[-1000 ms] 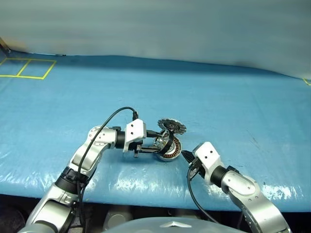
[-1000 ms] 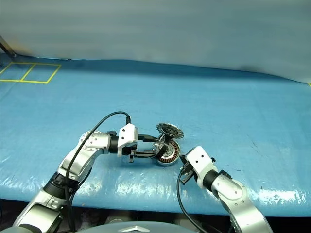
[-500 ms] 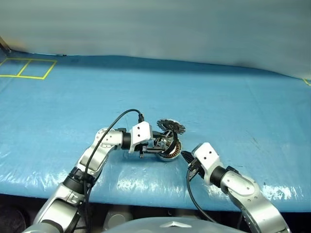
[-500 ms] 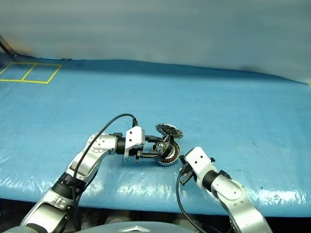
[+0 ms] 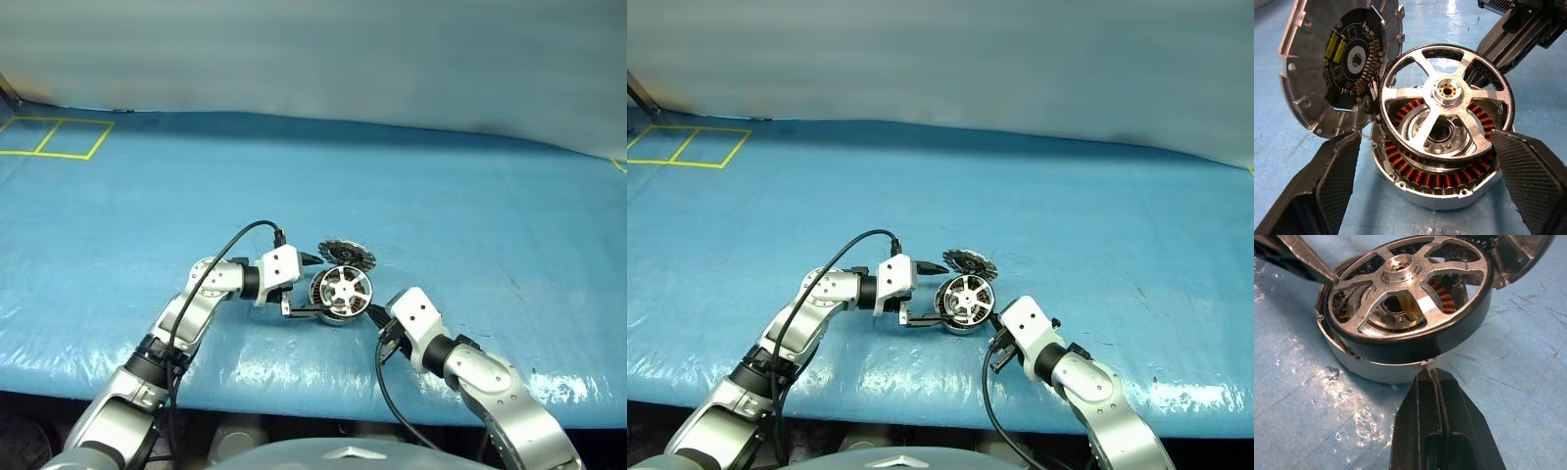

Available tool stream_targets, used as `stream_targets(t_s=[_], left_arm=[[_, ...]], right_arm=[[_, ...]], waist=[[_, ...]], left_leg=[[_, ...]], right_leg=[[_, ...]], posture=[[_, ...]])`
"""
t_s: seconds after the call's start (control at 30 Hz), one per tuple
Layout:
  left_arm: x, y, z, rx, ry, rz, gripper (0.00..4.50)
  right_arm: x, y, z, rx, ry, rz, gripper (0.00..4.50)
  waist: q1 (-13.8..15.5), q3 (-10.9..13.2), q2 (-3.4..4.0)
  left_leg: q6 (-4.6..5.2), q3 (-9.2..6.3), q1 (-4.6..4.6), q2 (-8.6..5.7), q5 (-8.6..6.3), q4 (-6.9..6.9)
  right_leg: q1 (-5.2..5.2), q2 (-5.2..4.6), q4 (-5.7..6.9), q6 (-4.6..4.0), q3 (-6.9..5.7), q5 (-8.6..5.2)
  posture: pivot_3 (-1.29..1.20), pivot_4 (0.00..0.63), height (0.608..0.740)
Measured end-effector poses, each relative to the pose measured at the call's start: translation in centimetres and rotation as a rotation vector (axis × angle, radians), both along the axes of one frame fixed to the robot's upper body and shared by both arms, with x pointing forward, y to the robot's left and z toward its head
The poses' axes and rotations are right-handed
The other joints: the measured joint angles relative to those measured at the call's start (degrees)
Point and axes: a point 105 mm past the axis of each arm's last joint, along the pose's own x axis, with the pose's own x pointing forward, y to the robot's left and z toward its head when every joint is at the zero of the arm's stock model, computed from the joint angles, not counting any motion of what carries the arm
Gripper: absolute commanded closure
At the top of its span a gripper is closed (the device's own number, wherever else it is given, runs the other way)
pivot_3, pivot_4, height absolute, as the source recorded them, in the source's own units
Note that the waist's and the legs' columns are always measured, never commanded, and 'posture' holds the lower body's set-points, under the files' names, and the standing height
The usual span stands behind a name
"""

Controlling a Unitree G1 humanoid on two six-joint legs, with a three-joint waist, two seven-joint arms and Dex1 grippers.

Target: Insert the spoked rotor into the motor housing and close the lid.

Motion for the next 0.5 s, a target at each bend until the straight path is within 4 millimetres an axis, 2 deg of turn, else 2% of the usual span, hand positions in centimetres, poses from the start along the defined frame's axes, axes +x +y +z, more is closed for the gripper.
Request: stream_targets(t_s=[0.13, 0.37, 0.43, 0.5], left_arm=[[-0.9, 0.3, 2.0, -0.082, 0.023, -0.029, 0.01], [-1.9, 2.1, 0.5, -0.034, 0.093, 0.0, 0.01], [-1.9, 2.3, 0.5, -0.039, 0.093, 0.01, 0.01], [-1.8, 2.4, 1.2, -0.053, 0.072, 0.025, 0.01]], right_arm=[[0.0, -0.3, 0.4, 0.02, -0.004, -0.014, 4.5], [-1.4, -4.8, 1.1, -0.106, 0.021, -0.064, 4.5], [-1.1, -5.6, 1.5, -0.124, 0.011, -0.074, 4.5], [0.0, -5.6, 2.9, -0.107, -0.05, -0.077, 4.5]], waist=[[-0.1, 0.0, 0.03], [0.2, 0.1, 0.04], [0.2, 0.1, 0.03], [-0.2, 0.1, 0.02]], left_leg=[[0.0, 0.0, 0.01, 0.01, 0.0, -0.03], [0.0, 0.01, 0.02, -0.01, 0.0, 0.0], [0.0, 0.02, 0.03, 0.0, 0.0, 0.02], [0.0, 0.07, 0.04, 0.07, 0.0, 0.03]], right_leg=[[0.0, 0.0, 0.0, 0.0, 0.0, 0.0], [0.04, -0.02, -0.03, 0.01, 0.0, 0.0], [0.04, -0.01, -0.02, 0.01, 0.0, 0.0], [0.03, 0.03, -0.01, 0.01, 0.01, 0.01]], posture=[[0.0, 0.15, 0.74], [0.0, 0.15, 0.74], [0.0, 0.15, 0.74], [0.0, 0.15, 0.74]])
